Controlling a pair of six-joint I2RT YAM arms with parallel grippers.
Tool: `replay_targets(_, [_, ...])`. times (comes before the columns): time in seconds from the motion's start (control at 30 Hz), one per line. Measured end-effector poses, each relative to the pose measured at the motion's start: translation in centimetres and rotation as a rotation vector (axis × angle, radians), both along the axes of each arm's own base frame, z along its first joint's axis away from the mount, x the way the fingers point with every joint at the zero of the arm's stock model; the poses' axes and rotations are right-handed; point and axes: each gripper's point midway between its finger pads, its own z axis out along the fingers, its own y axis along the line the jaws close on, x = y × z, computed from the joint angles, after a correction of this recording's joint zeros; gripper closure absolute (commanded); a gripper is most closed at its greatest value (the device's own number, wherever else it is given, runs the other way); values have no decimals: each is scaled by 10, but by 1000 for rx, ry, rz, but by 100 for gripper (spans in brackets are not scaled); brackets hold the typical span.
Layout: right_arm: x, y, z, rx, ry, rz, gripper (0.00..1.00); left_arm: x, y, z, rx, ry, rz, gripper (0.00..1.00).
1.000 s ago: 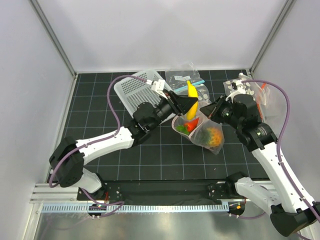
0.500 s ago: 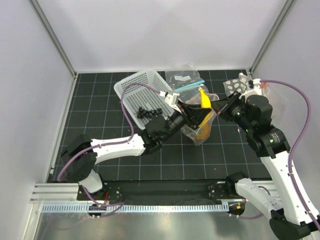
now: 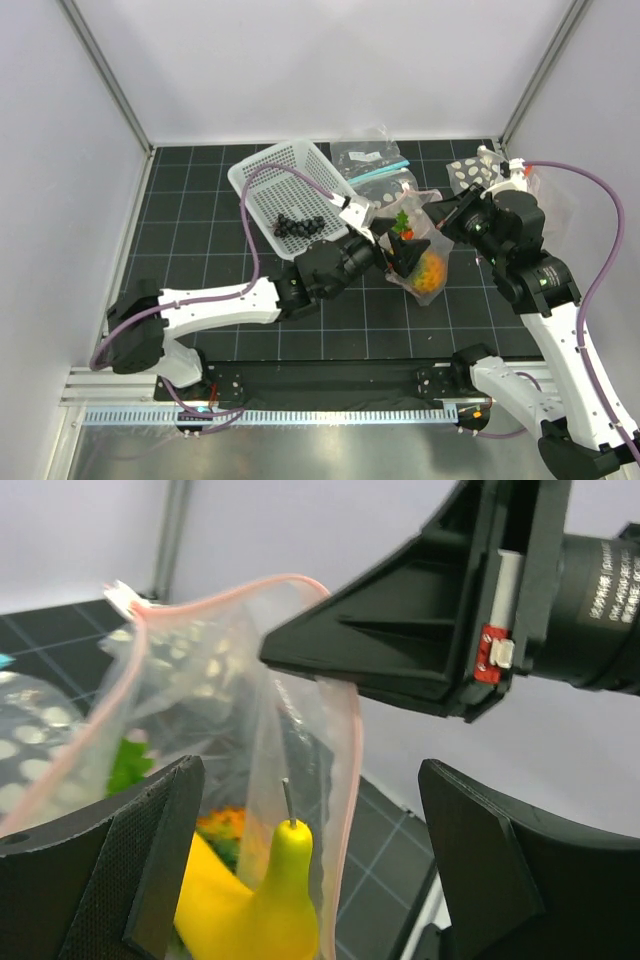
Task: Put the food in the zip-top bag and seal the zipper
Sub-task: Place the fake fruit in the zipper food storage bag, then adjust the fake fruit in the zipper food storage bag.
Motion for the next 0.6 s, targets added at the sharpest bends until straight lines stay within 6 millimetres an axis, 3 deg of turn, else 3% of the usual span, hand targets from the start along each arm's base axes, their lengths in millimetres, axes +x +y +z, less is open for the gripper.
replay_targets(0.13, [0, -1, -1, -15, -3, -2, 99, 8, 23, 15, 73, 4, 79, 8])
replay_targets(0.37, [-2, -7, -10, -74, 16, -6, 99, 17, 58, 62, 161, 38, 146, 12])
replay_targets(0.6, [0, -11, -15, -118, 25, -8, 99, 10, 65, 67, 282, 113, 56, 23])
